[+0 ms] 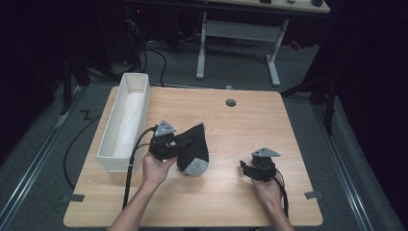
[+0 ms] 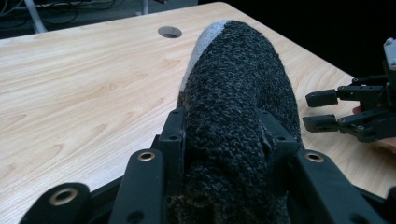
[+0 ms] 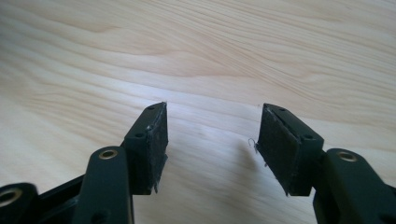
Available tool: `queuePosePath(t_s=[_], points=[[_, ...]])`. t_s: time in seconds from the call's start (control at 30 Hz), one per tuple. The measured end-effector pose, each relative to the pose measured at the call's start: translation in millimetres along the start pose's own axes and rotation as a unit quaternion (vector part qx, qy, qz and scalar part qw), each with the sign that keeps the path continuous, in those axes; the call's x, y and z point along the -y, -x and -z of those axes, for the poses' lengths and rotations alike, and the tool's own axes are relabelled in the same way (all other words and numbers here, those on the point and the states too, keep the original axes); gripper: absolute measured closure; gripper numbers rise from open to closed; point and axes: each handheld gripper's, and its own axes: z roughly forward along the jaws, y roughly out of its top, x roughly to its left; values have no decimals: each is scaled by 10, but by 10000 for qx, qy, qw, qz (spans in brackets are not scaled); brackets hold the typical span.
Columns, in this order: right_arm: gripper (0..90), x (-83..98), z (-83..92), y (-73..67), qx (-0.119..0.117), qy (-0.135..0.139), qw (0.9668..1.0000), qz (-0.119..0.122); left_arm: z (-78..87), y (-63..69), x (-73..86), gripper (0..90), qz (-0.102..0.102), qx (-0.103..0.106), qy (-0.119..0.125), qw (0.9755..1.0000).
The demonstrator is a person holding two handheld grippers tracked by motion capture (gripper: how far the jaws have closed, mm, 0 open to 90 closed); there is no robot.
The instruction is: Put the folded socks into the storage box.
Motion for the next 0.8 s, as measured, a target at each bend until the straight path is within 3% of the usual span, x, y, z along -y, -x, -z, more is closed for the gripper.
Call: queuePosePath(t_s=[0.13, 0.27, 0.57, 0.8], points=[[401, 60, -42, 129, 218, -25, 9996, -155, 22, -6, -42, 612, 4, -51, 42, 10000], [393, 96, -52, 178, 155, 56, 9993, -342, 51, -11, -74, 613, -59, -143, 12, 9999], [369, 117, -62, 194, 72, 134, 9992, -361, 62, 23, -209, 613, 9, -203, 96, 9997], [364, 120, -59, 183, 62, 131, 9993, -353, 66, 101, -325, 613, -51, -185, 189, 9996]])
